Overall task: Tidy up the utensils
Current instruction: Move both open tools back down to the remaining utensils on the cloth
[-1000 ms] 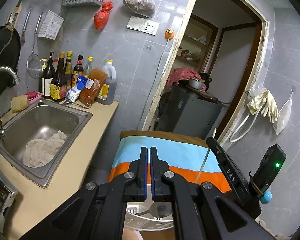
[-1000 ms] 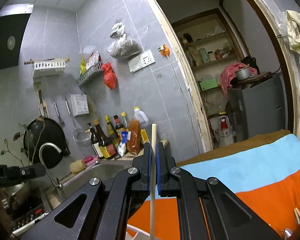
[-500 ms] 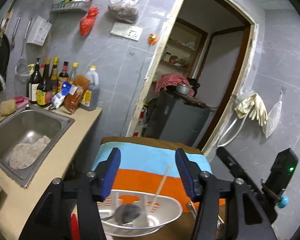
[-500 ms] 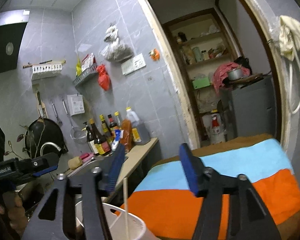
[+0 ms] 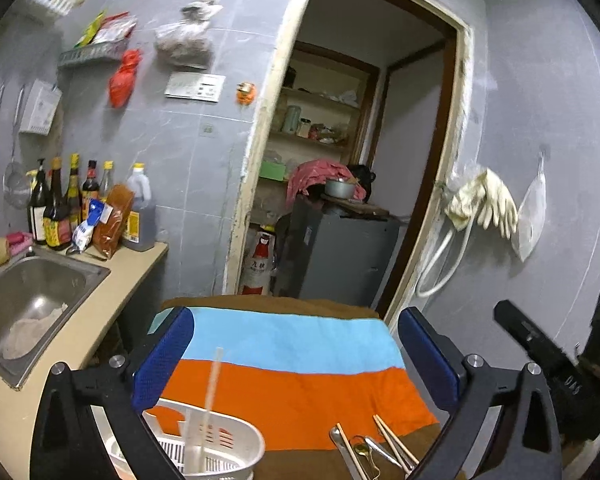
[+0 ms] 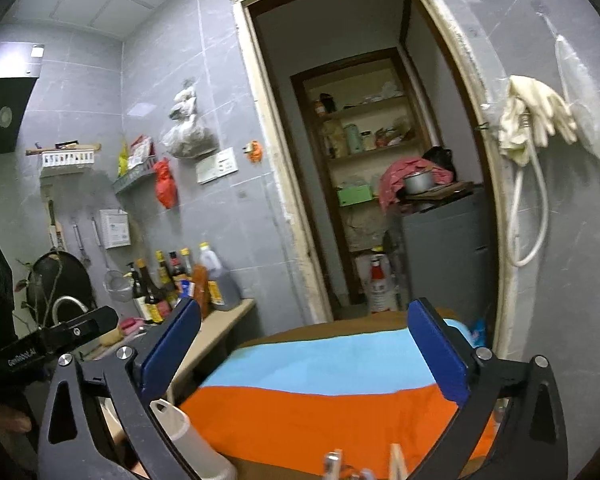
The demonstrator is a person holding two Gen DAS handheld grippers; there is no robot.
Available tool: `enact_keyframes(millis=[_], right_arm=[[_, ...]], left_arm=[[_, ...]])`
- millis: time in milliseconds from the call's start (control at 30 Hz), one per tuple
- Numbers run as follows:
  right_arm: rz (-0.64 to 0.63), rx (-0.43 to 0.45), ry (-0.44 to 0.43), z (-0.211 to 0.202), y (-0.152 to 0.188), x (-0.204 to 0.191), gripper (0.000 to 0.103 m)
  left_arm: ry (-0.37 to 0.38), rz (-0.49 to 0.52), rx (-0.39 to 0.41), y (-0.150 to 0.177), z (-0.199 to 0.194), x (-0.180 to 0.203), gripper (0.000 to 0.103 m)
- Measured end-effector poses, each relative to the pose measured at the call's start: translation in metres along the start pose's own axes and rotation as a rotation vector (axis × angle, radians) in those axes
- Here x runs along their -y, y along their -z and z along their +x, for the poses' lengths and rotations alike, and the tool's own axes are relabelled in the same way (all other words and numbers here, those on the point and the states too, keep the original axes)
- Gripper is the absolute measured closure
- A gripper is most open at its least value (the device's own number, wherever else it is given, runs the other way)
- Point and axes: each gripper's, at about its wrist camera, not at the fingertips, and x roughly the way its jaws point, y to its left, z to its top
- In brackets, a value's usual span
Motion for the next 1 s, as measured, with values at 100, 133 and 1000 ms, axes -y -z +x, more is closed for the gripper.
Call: enact_keyframes(millis=[100,133,1000], right_arm=[[0.004,-0.009,0.027,-0.006,0.000,0.021,0.001],[0.005,-0.014,0.036,-0.009,0.000,0.031,0.001],[0.122,-0.459,0.038,0.054,0.131,0.160,0.016]], left_arm=[[-0.005,0.037,-0.013,0.009,0.008,0.024,0.000],[-0.003,0.044,-0.020,0.012,0.011,0.031,0.000],[-0.007,-0.015,-0.421,0.138,0.115,0.063,0.019]])
